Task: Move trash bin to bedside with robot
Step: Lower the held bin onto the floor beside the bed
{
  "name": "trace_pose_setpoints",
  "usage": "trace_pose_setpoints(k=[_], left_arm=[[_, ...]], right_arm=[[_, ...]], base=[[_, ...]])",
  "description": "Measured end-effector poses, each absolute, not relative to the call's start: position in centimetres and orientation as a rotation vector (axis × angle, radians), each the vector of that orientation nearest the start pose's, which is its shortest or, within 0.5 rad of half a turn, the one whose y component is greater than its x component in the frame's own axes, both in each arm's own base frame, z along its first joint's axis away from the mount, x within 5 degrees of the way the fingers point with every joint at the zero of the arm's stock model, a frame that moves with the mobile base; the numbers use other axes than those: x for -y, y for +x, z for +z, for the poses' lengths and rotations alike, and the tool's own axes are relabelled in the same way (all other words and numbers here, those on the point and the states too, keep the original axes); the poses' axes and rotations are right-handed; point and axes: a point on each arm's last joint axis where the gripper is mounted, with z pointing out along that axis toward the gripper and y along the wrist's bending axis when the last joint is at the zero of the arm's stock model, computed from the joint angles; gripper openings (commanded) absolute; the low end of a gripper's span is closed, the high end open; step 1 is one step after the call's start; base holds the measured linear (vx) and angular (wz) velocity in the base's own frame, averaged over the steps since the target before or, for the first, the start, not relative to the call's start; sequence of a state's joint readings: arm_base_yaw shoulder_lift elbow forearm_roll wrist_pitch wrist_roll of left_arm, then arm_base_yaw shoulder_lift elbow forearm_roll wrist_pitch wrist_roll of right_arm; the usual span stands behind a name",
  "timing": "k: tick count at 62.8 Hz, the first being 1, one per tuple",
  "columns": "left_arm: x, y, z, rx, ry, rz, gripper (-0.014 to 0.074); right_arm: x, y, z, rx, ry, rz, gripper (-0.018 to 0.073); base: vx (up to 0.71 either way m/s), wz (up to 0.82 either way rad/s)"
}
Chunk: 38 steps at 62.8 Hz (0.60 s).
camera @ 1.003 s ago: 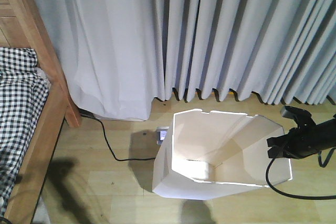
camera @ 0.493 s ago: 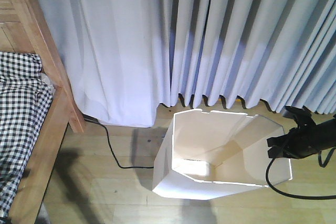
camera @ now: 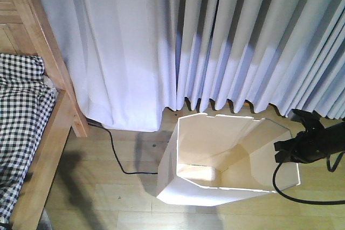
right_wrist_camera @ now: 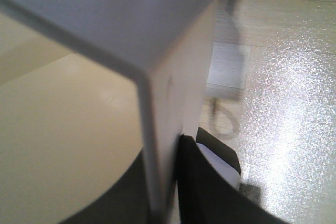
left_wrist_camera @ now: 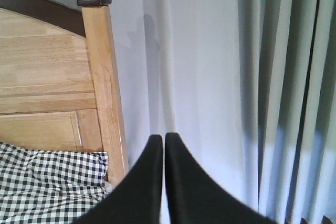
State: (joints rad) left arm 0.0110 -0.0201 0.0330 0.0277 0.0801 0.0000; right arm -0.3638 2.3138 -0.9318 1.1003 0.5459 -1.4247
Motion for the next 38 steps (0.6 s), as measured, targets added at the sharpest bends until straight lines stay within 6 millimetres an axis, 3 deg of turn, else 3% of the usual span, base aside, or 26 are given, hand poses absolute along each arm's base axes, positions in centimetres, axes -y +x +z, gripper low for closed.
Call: trace_pose_setpoints(k=[38], left_arm=[[-0.08, 5.63, 19.59, -1.577, 0.011, 0.032, -0.0006]], right_arm=[[7.06, 30.45, -1.09, -2.883, -0.034, 0.658, -0.0003]], base=[[0.0, 0.0]])
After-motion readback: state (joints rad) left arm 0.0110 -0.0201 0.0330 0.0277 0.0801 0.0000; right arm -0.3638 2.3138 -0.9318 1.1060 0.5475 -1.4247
